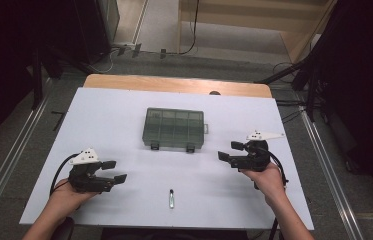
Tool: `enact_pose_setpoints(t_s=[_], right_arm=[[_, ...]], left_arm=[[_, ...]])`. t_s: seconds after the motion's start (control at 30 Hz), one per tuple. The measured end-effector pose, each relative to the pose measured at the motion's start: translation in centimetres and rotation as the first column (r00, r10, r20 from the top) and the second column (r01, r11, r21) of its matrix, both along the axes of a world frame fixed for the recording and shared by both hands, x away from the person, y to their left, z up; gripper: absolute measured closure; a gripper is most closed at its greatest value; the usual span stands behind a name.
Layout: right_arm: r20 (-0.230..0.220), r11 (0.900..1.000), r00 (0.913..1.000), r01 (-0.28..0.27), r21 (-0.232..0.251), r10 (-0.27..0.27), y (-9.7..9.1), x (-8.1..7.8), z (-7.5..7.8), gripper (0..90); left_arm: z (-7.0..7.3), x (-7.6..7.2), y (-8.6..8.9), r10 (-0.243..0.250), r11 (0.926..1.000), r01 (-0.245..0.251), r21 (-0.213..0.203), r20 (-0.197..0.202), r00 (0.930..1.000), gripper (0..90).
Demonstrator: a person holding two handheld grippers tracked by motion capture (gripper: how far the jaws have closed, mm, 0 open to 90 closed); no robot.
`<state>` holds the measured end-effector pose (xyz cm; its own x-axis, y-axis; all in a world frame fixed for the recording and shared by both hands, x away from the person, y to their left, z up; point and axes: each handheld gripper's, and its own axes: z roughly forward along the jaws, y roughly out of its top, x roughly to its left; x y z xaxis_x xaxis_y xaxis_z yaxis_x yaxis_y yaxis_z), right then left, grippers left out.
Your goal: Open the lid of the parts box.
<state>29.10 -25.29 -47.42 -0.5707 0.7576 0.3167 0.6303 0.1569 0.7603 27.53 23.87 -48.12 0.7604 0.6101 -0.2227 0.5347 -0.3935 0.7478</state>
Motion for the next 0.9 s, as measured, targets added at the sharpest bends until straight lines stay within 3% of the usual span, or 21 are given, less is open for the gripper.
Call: enact_pose_setpoints(t_s=[0.9], right_arm=[[0.020,0.9979,0.9997,-0.011,-0.064,0.013,2.6,3.2,-0.2,29.5]], left_arm=[[0.0,0.0,-0.1,-0.008,1.0000,0.008,0.000,-0.004,1.0000,30.1]])
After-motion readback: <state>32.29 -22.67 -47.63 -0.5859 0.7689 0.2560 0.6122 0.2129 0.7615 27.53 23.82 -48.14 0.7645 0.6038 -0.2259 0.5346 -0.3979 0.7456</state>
